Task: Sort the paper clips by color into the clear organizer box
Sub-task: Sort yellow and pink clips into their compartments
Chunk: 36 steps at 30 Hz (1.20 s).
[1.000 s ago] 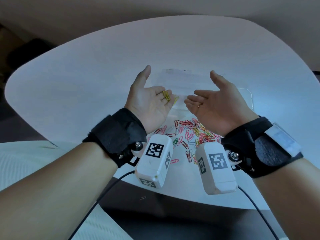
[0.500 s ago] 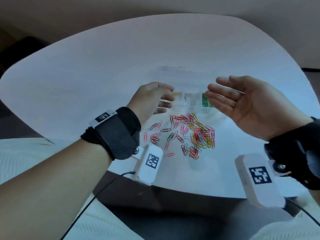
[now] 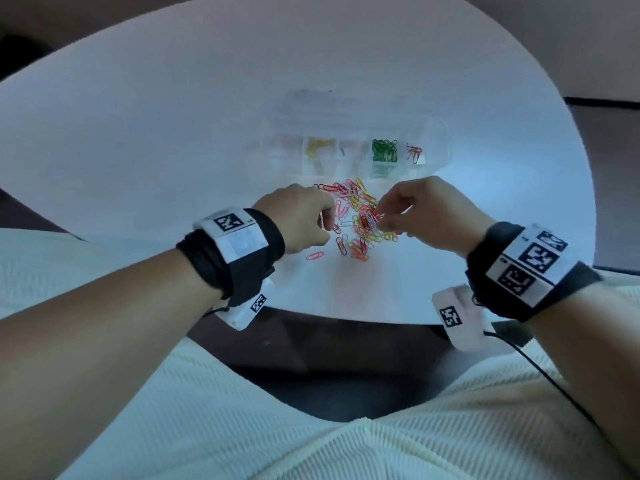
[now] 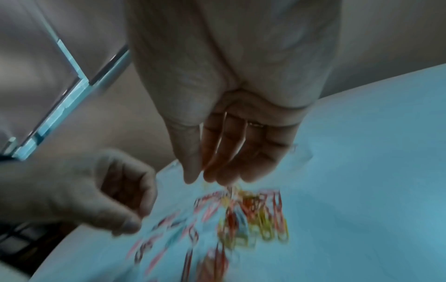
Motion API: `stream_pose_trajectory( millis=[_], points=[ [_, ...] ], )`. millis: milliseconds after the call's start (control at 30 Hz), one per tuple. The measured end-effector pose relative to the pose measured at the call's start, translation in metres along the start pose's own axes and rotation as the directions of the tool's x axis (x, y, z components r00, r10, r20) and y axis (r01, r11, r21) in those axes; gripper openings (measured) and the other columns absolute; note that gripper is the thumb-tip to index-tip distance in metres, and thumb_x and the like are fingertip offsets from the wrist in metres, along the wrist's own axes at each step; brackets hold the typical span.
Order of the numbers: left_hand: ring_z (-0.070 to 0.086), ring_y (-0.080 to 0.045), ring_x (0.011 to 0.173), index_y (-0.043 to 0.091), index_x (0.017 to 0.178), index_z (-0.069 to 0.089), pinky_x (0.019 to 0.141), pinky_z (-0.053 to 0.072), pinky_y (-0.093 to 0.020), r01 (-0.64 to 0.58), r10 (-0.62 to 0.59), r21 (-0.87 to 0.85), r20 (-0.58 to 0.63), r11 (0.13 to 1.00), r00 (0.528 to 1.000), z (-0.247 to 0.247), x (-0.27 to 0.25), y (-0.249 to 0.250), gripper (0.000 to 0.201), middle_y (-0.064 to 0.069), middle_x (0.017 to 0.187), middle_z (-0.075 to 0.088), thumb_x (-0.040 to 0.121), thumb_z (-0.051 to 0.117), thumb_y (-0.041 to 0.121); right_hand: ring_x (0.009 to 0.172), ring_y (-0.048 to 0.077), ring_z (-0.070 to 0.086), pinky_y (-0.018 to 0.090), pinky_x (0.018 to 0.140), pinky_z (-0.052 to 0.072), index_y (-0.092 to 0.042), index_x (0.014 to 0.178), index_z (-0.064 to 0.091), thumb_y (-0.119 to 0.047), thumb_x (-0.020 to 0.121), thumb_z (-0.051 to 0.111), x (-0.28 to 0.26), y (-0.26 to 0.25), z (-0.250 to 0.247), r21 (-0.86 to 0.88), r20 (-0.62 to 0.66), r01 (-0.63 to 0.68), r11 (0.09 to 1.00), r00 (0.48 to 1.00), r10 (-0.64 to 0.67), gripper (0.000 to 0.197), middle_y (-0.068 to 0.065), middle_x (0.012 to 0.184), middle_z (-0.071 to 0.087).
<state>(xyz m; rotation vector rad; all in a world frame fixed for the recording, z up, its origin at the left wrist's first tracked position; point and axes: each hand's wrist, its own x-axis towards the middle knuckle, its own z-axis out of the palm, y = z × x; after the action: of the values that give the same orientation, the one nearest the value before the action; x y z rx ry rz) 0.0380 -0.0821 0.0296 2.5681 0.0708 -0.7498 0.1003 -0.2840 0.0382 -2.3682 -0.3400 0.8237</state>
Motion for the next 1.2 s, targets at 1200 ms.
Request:
stream_pose_trajectory(
  millis=[1200],
  points=[
    [0.059,-0.010,0.074,0.019,0.094,0.074,0.055,0.038,-0.009,0.026,-0.069,-0.256,-0.159,0.966,0.985,-0.015,0.003,-0.030,0.025,0.001,0.090,0.070,0.078,0.065,0.002,0.058,0.021,0.060,0.028,0.064,0.060,0.000,0.097,0.067,0.006,0.091,0.051,0.001,-0.004,0.042,0.392,0.240,-0.239,0.888,0.959,0.151,0.018,0.010,0.070,0.057]
  ],
)
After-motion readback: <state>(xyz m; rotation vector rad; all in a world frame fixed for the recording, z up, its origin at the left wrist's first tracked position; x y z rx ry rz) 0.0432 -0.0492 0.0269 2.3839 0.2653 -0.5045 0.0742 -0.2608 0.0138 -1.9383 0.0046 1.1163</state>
